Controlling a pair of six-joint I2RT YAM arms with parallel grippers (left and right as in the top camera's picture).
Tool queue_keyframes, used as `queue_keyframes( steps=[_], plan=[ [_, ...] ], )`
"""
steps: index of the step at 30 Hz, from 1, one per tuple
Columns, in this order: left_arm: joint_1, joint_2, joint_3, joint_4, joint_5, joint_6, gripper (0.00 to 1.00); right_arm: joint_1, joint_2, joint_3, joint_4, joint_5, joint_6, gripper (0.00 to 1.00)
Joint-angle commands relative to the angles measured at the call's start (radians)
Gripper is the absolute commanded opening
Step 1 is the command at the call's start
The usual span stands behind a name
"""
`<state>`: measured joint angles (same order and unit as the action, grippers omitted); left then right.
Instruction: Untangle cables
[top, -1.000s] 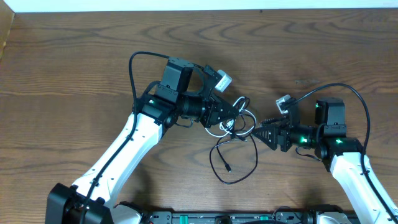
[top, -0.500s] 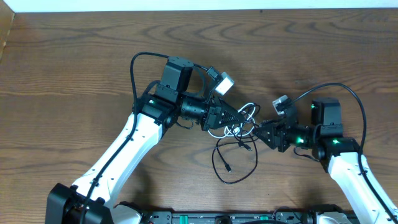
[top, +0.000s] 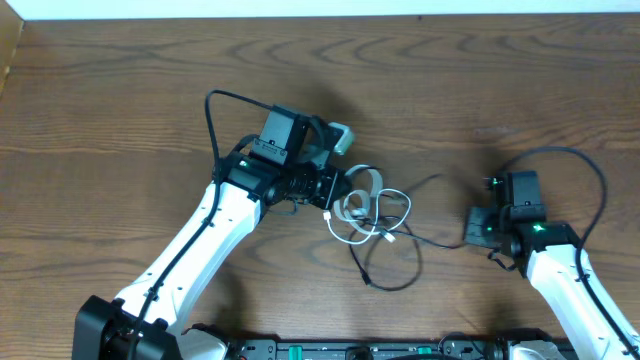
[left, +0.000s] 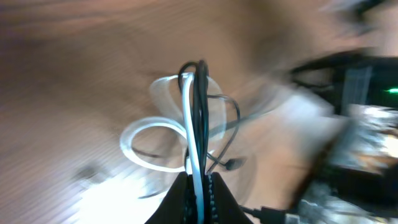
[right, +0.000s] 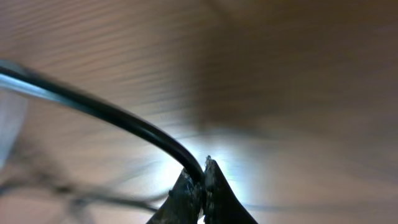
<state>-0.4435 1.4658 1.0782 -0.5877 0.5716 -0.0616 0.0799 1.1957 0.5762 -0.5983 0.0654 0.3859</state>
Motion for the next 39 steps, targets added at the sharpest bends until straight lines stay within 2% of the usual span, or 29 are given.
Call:
queue_keyframes(
  steps=[1, 5, 8, 10, 12, 19, 22, 26, 27, 28, 29, 30, 31, 34, 35, 36, 37, 39],
  plan=[
    [0.035, -0.017, 0.012, -0.039, -0.296, -0.027, 0.07, -0.085, -0.005, 0.003, -0.010, 0.351, 0.220, 0.01],
    [0.118, -0.019, 0.012, -0.037, -0.296, -0.027, 0.07, -0.251, -0.005, 0.008, 0.078, 0.263, 0.216, 0.01],
    [0.171, -0.035, 0.012, -0.040, -0.295, -0.027, 0.07, -0.370, -0.005, 0.065, 0.169, 0.095, 0.126, 0.01],
    [0.196, -0.059, 0.012, -0.040, -0.292, -0.027, 0.07, -0.430, -0.005, 0.144, 0.167, 0.034, 0.079, 0.01],
    [0.214, -0.094, 0.012, -0.040, -0.275, -0.026, 0.07, -0.478, -0.004, 0.266, 0.119, 0.042, 0.026, 0.01],
    [0.218, -0.147, 0.012, -0.037, -0.172, -0.026, 0.07, -0.555, -0.004, 0.615, -0.031, 0.266, -0.080, 0.01],
    [0.218, -0.147, 0.012, -0.037, -0.128, -0.026, 0.07, -0.573, -0.004, 0.656, -0.012, 0.362, -0.076, 0.01],
    [0.218, -0.147, 0.012, -0.037, -0.084, -0.026, 0.07, -0.578, 0.015, 0.653, -0.021, 0.375, -0.068, 0.02],
    [0.217, -0.147, 0.012, -0.037, -0.081, -0.026, 0.07, -0.577, 0.031, 0.653, -0.024, 0.335, -0.069, 0.20],
    [0.217, -0.147, 0.012, -0.037, -0.081, -0.026, 0.07, -0.578, 0.040, 0.653, -0.025, 0.289, -0.069, 0.35],
    [0.215, -0.147, 0.012, -0.037, -0.081, -0.026, 0.07, -0.577, 0.051, 0.653, -0.028, 0.217, -0.069, 0.47],
    [0.214, -0.147, 0.012, -0.037, -0.079, -0.026, 0.08, -0.577, 0.056, 0.653, -0.029, 0.175, -0.069, 0.52],
    [0.209, -0.147, 0.012, -0.036, -0.070, -0.026, 0.07, -0.577, 0.069, 0.653, -0.033, 0.074, -0.069, 0.56],
    [0.193, -0.147, 0.012, -0.025, -0.031, -0.025, 0.07, -0.575, 0.103, 0.653, -0.061, -0.213, -0.069, 0.57],
    [0.180, -0.147, 0.012, -0.013, -0.021, -0.025, 0.07, -0.575, 0.126, 0.653, -0.097, -0.378, -0.069, 0.58],
    [0.174, -0.147, 0.012, -0.007, -0.014, -0.024, 0.07, -0.575, 0.135, 0.653, -0.116, -0.436, -0.069, 0.59],
    [0.153, -0.147, 0.012, 0.019, 0.042, -0.009, 0.07, -0.560, 0.164, 0.653, -0.179, -0.582, -0.102, 0.62],
    [0.136, -0.147, 0.012, 0.046, 0.128, 0.032, 0.08, -0.533, 0.190, 0.653, -0.240, -0.666, -0.166, 0.66]
  ],
)
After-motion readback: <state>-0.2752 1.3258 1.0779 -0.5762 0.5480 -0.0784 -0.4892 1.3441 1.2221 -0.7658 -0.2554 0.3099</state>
